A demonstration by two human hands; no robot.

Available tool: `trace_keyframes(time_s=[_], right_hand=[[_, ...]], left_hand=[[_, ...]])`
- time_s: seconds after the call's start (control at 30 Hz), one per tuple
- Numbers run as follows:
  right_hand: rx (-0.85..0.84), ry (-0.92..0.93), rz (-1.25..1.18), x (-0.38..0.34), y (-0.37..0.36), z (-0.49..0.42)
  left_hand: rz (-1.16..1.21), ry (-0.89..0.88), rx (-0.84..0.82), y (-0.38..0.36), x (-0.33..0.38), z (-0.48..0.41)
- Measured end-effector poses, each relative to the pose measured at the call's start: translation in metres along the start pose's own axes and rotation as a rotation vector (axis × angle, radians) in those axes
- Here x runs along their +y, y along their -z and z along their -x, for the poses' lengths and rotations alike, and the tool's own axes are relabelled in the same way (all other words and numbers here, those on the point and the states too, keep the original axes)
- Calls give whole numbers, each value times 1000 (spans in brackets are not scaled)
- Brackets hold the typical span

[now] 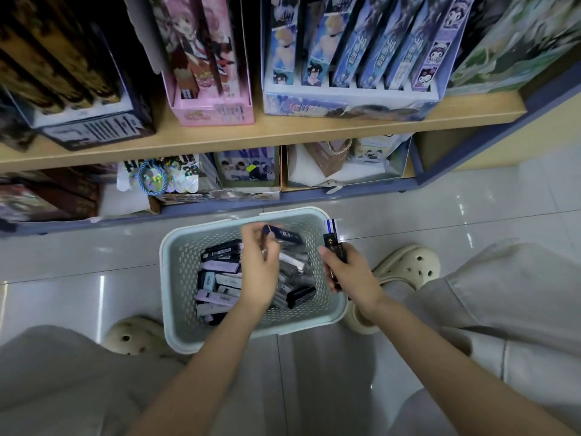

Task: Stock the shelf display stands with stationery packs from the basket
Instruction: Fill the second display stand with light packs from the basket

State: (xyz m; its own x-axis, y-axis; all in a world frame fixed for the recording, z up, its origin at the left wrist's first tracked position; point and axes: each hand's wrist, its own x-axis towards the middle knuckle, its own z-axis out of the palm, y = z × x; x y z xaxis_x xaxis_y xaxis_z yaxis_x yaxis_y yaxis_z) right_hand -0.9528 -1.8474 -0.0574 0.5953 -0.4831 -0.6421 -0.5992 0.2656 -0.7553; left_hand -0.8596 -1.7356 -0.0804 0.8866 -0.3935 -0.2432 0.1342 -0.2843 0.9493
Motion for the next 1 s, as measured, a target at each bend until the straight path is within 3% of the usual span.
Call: trace_keyframes(time_s=[0.13,0.27,0.4,0.8,1.0], right_hand=[[-71,46,86,-10,-8,13],[-197,91,138,-24,-17,28],[-284,160,215,-40,-25,41],[-331,204,247,-79,-52,72],[-406,36,-145,-109,-57,86]], left_hand=[[139,137,-14,13,20,8],[223,352,-155,23,31,20],[234,327,-278,34,46,29],[300,139,77,86,101,32],[351,134,79,118,135,33]])
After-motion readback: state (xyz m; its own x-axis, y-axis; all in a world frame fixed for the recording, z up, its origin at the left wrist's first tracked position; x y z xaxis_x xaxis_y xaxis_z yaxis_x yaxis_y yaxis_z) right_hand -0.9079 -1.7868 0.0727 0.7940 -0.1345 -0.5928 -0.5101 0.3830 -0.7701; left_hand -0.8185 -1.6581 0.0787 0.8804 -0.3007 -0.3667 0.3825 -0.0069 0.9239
